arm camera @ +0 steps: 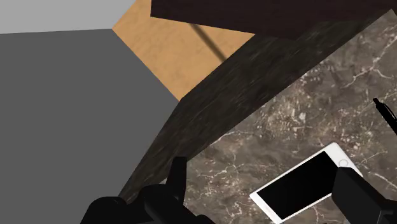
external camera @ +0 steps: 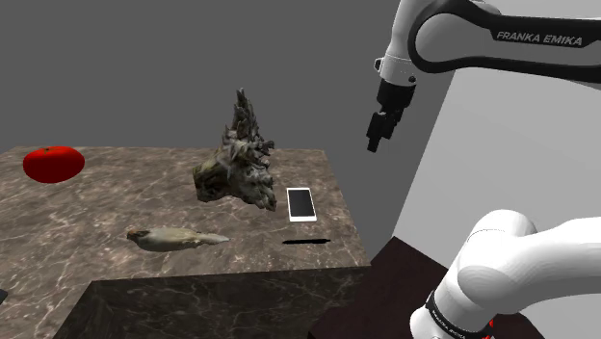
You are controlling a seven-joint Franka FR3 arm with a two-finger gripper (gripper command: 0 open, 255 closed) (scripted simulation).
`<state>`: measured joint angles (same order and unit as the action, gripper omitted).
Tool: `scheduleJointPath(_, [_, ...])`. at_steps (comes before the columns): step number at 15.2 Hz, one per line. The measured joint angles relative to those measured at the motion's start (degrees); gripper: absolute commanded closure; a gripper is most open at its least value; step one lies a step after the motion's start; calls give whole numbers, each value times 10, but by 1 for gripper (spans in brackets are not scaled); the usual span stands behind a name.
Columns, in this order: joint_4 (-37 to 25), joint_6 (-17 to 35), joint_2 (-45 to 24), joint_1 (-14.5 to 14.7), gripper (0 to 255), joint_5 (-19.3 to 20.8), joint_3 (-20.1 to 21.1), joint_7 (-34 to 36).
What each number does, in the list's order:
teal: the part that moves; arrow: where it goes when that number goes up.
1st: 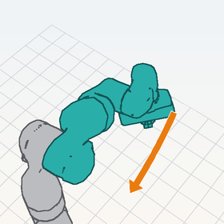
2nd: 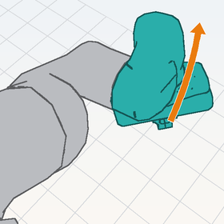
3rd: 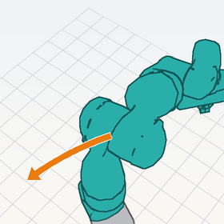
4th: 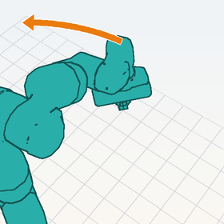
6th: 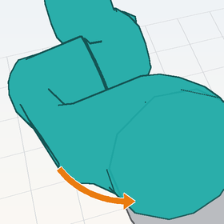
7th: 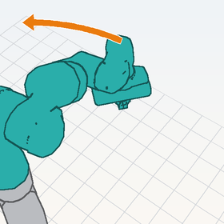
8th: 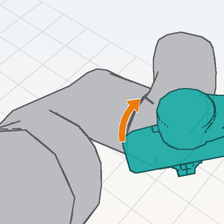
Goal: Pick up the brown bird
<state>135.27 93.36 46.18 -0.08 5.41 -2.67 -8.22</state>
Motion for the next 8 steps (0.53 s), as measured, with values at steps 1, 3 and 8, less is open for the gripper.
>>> scheduleJointPath(1, [0, 0, 0, 0, 0, 0, 0, 0])
scheduleJointPath(3, [-3, 10, -14, 6, 0, -7, 11, 9])
scheduleJointPath(8, [-12, 56, -75, 30, 0, -30, 53, 42])
